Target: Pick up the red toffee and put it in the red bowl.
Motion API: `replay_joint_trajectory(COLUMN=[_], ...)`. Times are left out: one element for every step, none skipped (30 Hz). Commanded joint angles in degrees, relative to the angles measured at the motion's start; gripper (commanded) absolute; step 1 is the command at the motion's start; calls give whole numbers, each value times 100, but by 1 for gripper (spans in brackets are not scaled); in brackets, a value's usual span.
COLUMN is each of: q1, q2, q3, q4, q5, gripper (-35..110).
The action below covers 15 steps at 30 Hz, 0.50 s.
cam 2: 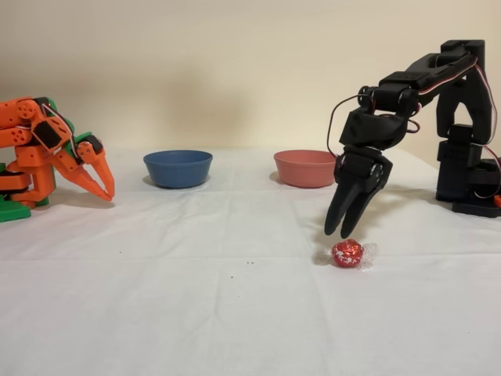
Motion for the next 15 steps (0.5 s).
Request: replay_joint_trajectory(q1=[-35, -35, -44, -44, -44, -44, -62, -70, -88, -97, -105, -114, -123, -132, -141], q2=[185, 167, 141, 105, 79, 53, 18, -18, -70, -105, -149, -193, -237, -299, -352], q3=[44, 53, 62, 62, 62, 53, 44, 18, -26, -62, -105, -149, -202, -264, -316], q4=[-123, -158, -185, -202, -220, -237, -237, -237, -202, -176, -141, -97, -53, 0, 44], q5=[-26, -26, -18, -9, 0, 0, 9, 9, 0, -18, -26, -44, -62, -97, -114], gripper=[32, 32, 32, 32, 32, 32, 32, 32, 32, 32, 31, 31, 31, 31, 31])
